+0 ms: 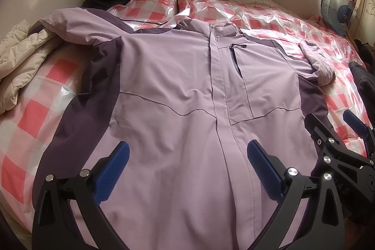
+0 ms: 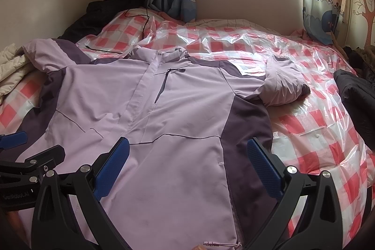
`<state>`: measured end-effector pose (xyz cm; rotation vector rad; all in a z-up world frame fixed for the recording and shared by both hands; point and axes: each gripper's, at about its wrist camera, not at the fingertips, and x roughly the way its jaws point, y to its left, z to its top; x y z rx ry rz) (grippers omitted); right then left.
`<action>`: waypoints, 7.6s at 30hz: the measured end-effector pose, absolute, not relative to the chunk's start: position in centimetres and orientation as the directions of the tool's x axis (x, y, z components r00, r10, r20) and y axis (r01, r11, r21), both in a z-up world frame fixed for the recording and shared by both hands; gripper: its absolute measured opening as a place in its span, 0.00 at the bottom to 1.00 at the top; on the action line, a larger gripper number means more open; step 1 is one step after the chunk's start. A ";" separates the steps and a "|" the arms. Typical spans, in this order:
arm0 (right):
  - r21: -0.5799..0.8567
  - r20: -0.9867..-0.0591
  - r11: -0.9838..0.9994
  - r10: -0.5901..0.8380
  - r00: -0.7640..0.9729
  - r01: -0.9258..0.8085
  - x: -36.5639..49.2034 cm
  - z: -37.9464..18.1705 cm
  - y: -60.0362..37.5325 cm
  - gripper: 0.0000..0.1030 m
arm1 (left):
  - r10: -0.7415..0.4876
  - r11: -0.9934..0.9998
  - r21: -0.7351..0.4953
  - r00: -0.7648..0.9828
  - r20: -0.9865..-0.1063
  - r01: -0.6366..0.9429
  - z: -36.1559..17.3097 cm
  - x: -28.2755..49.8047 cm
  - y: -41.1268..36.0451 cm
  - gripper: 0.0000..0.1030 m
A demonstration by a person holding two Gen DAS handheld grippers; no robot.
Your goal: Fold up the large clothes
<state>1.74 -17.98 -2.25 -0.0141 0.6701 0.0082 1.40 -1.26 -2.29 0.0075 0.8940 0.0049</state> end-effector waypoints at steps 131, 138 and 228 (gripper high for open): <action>0.592 -0.765 0.804 0.581 0.277 -0.052 -12.9 -6.3 -44.9 0.86 | -0.316 0.919 -0.392 0.671 -0.671 0.040 1.6 -5.1 0.1 0.94; 0.568 -0.740 0.811 0.577 0.344 -0.139 -14.2 -5.1 -42.9 0.24 | -0.224 0.915 -0.393 0.697 -0.681 -0.090 2.6 -9.7 6.9 0.94; 0.641 -0.203 0.767 0.212 0.956 -0.034 17.5 14.7 -56.4 0.15 | -0.075 0.991 -0.133 0.717 -0.693 -0.025 -1.9 4.5 -1.2 0.94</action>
